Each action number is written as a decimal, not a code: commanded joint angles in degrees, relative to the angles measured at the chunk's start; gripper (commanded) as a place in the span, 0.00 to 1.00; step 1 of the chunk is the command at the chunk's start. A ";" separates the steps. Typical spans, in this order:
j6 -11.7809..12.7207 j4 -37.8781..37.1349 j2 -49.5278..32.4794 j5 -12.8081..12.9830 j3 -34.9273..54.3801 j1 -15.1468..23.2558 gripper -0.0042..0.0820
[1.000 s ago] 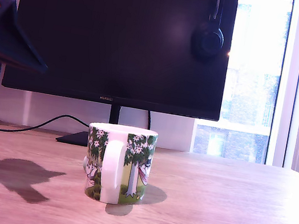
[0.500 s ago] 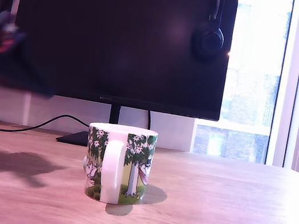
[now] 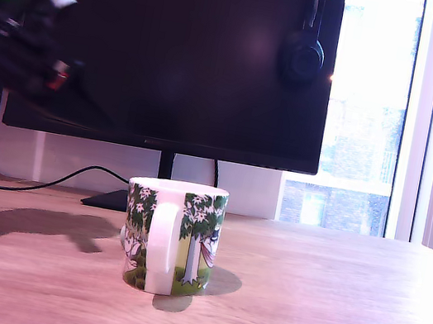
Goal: Pick up the coffee capsules from the table one by one and drop them inside the nearest coffee cup
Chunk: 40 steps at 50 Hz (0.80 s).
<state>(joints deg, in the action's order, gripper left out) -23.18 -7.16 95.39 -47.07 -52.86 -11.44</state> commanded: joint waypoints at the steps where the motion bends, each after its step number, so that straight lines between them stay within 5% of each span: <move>1: -1.40 0.13 2.12 -0.52 -1.14 -1.14 0.02; 20: -4.66 5.01 11.52 -0.46 -8.81 -6.23 0.02; 40: -11.50 18.69 19.93 -0.50 -18.34 -8.09 0.02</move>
<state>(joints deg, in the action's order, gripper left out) -33.04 10.31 113.38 -47.09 -70.41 -19.14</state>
